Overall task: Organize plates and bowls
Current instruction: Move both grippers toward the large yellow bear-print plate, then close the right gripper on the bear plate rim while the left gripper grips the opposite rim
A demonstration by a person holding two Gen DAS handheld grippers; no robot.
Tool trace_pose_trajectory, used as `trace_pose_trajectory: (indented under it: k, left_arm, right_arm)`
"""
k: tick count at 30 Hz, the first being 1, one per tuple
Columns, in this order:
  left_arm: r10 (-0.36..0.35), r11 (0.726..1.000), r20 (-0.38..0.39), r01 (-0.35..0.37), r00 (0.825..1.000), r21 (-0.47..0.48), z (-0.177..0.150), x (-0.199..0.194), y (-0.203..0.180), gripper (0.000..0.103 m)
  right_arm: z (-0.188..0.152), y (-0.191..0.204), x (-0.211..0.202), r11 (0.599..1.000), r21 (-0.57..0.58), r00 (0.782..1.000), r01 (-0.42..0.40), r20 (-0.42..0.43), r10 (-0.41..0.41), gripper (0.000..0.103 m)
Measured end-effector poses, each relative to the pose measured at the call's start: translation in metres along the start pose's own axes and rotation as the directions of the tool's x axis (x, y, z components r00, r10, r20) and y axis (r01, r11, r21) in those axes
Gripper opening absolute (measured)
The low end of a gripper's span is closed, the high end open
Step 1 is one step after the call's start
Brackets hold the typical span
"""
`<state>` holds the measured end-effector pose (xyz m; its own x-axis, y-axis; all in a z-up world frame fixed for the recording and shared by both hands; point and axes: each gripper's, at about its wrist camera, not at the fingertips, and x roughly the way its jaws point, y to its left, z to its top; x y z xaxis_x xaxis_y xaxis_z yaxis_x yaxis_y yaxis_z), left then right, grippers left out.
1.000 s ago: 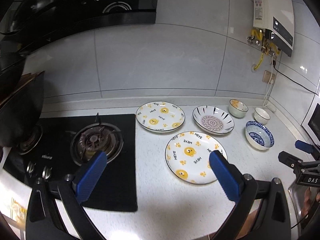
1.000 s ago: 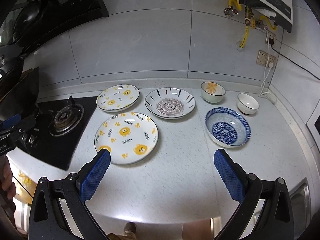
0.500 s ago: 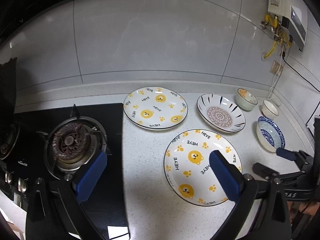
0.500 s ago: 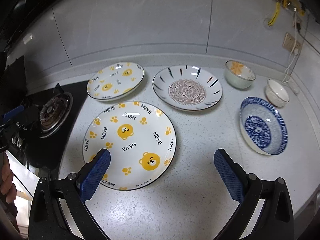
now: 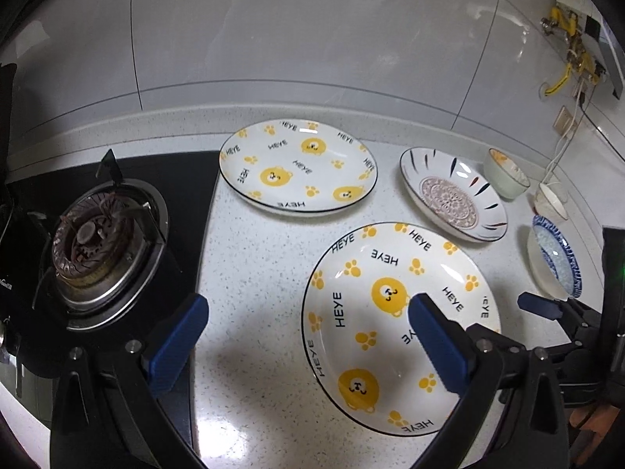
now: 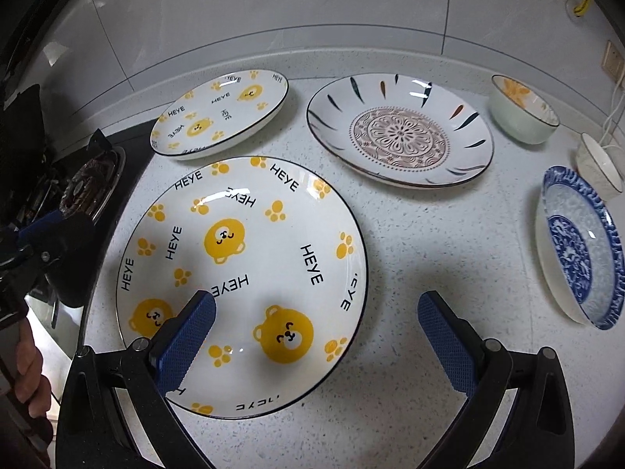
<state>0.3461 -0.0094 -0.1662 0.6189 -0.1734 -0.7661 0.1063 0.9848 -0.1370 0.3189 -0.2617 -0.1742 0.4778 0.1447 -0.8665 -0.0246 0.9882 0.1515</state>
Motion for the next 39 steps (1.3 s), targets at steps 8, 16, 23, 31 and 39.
trace_pose_trajectory:
  k: [8,16,23,31,39]
  left_arm:
    - [0.006,1.0,-0.065,-0.007,0.998,-0.021,0.0,0.029,-0.006,0.102]
    - [0.004,0.999,-0.12,-0.008,0.993,-0.041,-0.001,0.05,-0.012,0.101]
    - [-0.018,0.998,-0.158,0.009,0.987,-0.057,-0.002,0.059,-0.013,0.098]
    - [-0.063,0.995,-0.194,0.048,0.979,-0.085,0.0,0.065,-0.01,0.092]
    - [-0.114,0.989,-0.23,0.088,0.967,-0.118,0.001,0.07,-0.005,0.082]
  right_arm:
    - [0.002,-0.01,0.012,0.998,0.032,0.998,-0.062,-0.025,0.062,0.102]
    - [0.005,-0.021,0.022,0.99,0.065,0.99,-0.127,-0.058,0.131,0.087]
    - [0.004,-0.032,0.029,0.981,0.092,0.98,-0.173,-0.083,0.18,0.064]
    - [0.009,-0.038,0.031,0.976,0.096,0.975,-0.194,-0.095,0.203,0.042]
    - [0.01,-0.043,0.035,0.974,0.102,0.971,-0.201,-0.112,0.212,0.019]
